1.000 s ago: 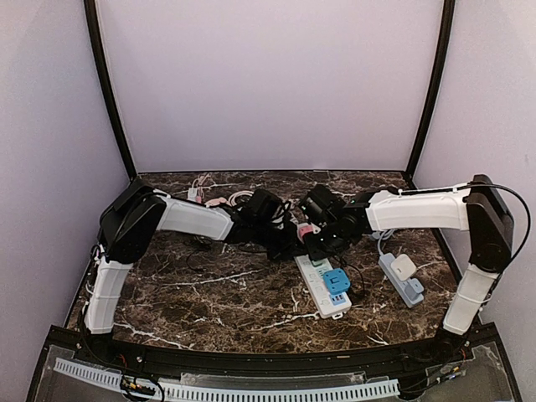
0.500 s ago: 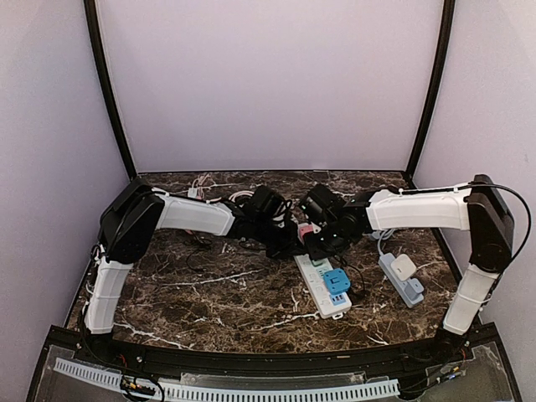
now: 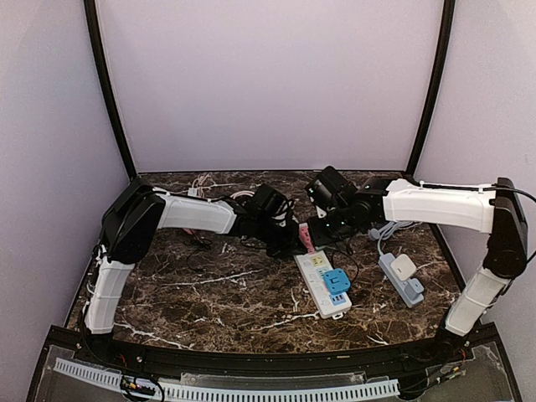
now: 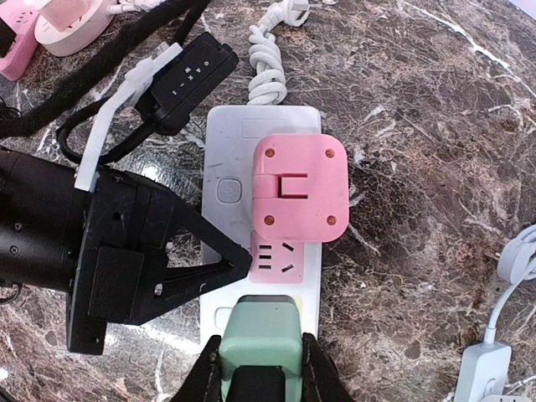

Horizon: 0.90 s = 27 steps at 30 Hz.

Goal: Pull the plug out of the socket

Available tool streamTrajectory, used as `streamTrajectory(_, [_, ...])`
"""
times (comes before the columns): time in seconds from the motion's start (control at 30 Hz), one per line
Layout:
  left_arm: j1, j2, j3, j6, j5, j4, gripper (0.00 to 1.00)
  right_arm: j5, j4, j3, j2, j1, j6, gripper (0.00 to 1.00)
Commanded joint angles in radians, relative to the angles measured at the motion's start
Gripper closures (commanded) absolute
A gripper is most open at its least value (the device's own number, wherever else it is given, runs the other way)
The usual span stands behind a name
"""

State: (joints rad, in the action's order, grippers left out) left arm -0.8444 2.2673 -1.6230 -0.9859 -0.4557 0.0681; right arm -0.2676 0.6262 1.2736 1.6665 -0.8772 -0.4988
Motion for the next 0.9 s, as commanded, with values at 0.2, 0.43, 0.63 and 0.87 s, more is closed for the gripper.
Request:
streamTrajectory(0.2, [-0.004, -0.074, -0.059, 0.038, -0.038, 0.034, 1.0, -0.054, 0.105, 0.143, -0.099, 0.003, 0.069, 1.0])
streamTrajectory(0.43, [0.073, -0.282, 0.063, 0.031, 0.089, 0.051, 1.0, 0.079, 0.085, 0.245, -0.097, -0.003, 0.097, 1.0])
streamTrajectory(0.63, [0.198, -0.509, 0.242, 0.069, 0.257, 0.1, 1.0, 0.323, -0.014, 0.285, -0.008, -0.064, 0.128, 1.0])
streamTrajectory(0.87, [0.295, -0.674, 0.317, 0.137, 0.311, 0.183, 1.0, 0.656, -0.106, 0.411, 0.206, -0.157, 0.203, 1.0])
